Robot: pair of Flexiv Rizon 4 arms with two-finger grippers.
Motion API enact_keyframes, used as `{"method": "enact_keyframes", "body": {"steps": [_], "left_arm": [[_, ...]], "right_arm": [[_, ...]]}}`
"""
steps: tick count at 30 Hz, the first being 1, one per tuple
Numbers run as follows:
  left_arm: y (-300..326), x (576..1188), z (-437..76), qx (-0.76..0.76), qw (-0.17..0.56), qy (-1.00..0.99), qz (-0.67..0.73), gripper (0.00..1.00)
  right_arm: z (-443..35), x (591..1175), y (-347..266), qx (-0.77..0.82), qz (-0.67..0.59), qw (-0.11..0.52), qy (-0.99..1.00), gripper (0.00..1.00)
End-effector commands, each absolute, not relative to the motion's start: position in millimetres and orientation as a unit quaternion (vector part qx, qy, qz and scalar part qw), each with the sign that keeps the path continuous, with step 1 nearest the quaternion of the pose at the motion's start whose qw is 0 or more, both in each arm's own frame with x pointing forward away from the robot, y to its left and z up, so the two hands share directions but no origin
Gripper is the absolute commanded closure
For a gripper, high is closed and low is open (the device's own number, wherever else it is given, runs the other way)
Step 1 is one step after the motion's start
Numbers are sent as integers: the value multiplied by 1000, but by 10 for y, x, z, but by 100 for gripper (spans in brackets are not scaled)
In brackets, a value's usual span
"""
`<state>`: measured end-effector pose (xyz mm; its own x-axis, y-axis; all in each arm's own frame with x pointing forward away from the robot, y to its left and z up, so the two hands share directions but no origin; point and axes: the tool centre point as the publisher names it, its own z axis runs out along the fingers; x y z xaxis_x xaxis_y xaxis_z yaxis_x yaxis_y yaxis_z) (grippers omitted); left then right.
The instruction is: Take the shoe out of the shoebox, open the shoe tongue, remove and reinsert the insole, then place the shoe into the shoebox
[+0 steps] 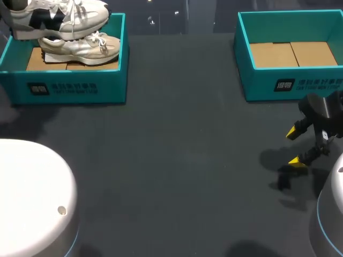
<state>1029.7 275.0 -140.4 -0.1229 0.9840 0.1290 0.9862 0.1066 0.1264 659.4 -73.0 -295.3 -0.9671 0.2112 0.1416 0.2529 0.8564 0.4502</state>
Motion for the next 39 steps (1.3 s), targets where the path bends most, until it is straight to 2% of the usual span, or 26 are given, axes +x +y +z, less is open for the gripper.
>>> {"method": "enact_keyframes", "body": {"steps": [1, 15, 25, 39], "left_arm": [[2592, 10015, -1108, -664, 0, -739, -111, 100], [1865, 9254, -814, -670, 1, -734, -113, 100], [1283, 8544, -933, -672, 9, -732, -108, 100], [756, 7857, -1217, -676, 28, -730, -94, 100]], "right_arm": [[-2952, 6583, -727, -121, -238, 43, -963, 0], [-2952, 6583, -727, -121, -238, 43, -963, 0], [-2952, 6583, -727, -121, -238, 43, -963, 0], [-2952, 6583, -727, -121, -238, 43, -963, 0]]}}
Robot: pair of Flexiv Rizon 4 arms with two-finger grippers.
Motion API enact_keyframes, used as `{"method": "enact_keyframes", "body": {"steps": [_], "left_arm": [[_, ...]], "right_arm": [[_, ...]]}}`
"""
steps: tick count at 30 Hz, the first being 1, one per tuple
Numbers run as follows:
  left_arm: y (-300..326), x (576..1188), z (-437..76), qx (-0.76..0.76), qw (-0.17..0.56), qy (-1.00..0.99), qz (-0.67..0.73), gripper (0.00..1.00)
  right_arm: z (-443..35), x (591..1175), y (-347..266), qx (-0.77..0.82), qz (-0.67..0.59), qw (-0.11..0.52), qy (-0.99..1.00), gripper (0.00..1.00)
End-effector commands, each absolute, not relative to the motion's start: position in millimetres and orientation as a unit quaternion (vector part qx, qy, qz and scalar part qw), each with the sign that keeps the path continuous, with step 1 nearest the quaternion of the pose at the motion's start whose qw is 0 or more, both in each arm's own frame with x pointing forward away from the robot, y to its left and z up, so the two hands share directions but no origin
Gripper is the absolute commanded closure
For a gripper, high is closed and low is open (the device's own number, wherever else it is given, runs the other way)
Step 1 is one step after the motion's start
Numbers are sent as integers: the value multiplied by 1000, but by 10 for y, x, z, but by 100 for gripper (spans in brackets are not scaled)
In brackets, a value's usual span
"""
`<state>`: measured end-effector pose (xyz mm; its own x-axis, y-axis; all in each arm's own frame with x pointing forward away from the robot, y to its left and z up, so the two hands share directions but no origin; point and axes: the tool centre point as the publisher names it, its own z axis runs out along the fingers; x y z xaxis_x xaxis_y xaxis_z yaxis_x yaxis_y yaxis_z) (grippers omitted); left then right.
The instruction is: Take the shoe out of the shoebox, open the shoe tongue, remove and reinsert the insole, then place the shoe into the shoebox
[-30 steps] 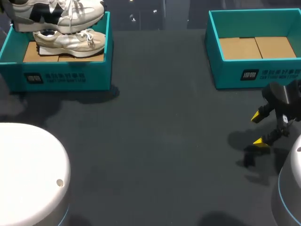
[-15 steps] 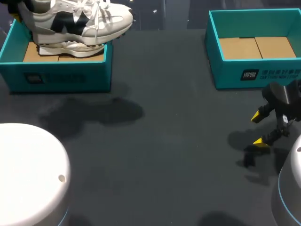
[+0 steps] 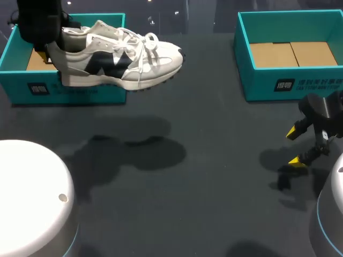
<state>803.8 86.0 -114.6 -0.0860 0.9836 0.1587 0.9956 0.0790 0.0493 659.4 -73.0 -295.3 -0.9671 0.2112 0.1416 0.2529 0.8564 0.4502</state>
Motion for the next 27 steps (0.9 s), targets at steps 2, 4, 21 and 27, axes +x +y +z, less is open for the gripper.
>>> {"method": "enact_keyframes", "body": {"steps": [2, 4, 21, 27], "left_arm": [[663, 7775, -1283, -679, 35, -728, -93, 100], [553, 7694, -1358, -679, 40, -727, -92, 100], [35, 7289, -1696, -677, 60, -728, -87, 100], [35, 7289, -1696, -677, 60, -728, -87, 100]], "right_arm": [[-2952, 6583, -727, -121, -238, 43, -963, 0], [-2952, 6583, -727, -121, -238, 43, -963, 0], [-2952, 6583, -727, -121, -238, 43, -963, 0], [-2952, 6583, -727, -121, -238, 43, -963, 0]]}}
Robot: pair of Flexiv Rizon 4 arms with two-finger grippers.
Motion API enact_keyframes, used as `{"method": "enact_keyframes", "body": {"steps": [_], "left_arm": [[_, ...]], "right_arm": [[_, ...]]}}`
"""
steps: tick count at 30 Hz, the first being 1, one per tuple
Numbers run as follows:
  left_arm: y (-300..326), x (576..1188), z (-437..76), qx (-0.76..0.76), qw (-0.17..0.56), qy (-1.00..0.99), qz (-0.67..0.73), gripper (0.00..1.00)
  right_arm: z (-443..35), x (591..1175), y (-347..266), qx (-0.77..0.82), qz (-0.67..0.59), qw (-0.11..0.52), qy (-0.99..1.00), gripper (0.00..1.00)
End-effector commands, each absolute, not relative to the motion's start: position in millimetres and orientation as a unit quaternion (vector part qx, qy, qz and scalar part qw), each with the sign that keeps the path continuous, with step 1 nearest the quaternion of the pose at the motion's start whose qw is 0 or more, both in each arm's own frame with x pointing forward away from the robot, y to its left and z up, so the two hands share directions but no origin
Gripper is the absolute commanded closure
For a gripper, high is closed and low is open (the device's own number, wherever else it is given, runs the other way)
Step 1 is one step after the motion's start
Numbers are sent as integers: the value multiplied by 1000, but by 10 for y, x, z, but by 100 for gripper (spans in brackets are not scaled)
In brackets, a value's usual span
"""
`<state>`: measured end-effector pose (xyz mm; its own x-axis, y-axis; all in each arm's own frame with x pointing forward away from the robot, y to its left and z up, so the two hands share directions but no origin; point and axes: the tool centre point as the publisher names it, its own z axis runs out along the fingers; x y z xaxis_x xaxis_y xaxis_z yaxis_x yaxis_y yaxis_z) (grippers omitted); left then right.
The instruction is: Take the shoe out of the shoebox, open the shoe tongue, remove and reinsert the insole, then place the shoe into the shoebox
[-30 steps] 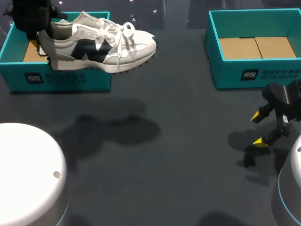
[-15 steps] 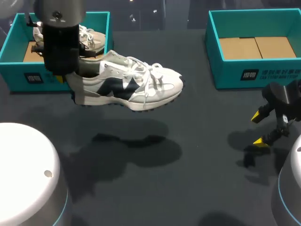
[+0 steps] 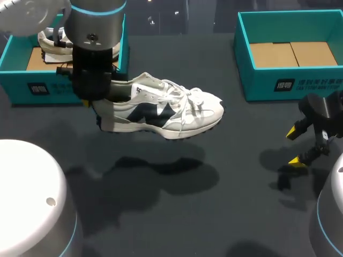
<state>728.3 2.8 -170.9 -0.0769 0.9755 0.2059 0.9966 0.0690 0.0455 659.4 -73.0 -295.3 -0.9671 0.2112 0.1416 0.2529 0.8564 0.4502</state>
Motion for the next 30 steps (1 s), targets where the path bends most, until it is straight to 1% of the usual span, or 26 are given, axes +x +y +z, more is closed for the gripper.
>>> {"method": "enact_keyframes", "body": {"steps": [1, 2, 4, 6, 10, 15, 20, 30], "left_arm": [[35, 7289, -1696, -677, 60, -728, -87, 100], [35, 7289, -1696, -677, 60, -728, -87, 100], [-38, 7216, -1865, -668, 63, -734, -106, 100], [-133, 7169, -1993, -665, 71, -737, -97, 100], [-308, 7098, -2221, -660, 55, -741, -109, 100], [-476, 7066, -2453, -654, 66, -747, -96, 100], [-604, 7020, -2704, -650, 62, -749, -112, 100], [-744, 6929, -3022, -653, 63, -746, -118, 100]], "right_arm": [[-2952, 6583, -727, -121, -238, 43, -963, 0], [-2952, 6583, -727, -121, -238, 43, -963, 0], [-2952, 6583, -727, -121, -238, 43, -963, 0], [-2952, 6583, -727, -121, -238, 43, -963, 0], [-2952, 6583, -727, -121, -238, 43, -963, 0], [-2952, 6583, -727, -121, -238, 43, -963, 0], [-2952, 6583, -727, -121, -238, 43, -963, 0], [-2952, 6583, -727, -121, -238, 43, -963, 0]]}}
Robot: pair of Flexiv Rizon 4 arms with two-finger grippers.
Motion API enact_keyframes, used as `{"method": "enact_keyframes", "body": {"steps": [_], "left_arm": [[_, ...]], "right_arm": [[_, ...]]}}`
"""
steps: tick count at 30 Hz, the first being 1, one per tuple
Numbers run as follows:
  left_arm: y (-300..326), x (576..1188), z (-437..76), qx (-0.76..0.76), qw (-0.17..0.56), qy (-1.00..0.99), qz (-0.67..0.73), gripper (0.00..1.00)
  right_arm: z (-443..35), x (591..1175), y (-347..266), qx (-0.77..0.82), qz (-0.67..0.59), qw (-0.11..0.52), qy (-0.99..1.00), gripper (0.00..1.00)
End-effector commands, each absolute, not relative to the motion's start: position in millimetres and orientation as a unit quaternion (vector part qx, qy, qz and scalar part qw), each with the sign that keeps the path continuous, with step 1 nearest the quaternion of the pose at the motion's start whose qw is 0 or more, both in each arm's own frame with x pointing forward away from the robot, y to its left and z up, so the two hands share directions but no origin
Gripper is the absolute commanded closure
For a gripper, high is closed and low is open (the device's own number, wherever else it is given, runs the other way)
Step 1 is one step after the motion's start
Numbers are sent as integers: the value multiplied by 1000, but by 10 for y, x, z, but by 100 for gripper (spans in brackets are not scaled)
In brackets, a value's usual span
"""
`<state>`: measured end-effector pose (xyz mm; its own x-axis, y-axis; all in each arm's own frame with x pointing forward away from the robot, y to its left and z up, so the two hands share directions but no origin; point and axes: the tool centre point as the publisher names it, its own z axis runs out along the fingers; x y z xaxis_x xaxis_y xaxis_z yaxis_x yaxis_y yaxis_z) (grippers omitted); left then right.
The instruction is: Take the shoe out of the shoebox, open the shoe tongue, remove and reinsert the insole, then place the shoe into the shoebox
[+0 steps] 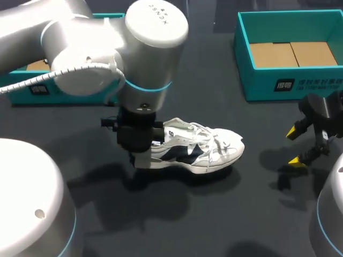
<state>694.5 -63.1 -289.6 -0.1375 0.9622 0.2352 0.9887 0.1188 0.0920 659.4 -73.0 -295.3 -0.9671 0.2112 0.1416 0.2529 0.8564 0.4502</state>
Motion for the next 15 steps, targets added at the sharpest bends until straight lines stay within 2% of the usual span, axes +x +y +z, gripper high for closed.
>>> {"method": "enact_keyframes", "body": {"steps": [1, 15], "left_arm": [[-752, 6918, -3053, -652, 61, -746, -120, 100], [-893, 6921, -3435, -652, 59, -745, -126, 100]], "right_arm": [[-2952, 6583, -727, -121, -238, 43, -963, 0], [-2952, 6583, -727, -121, -238, 43, -963, 0]]}}
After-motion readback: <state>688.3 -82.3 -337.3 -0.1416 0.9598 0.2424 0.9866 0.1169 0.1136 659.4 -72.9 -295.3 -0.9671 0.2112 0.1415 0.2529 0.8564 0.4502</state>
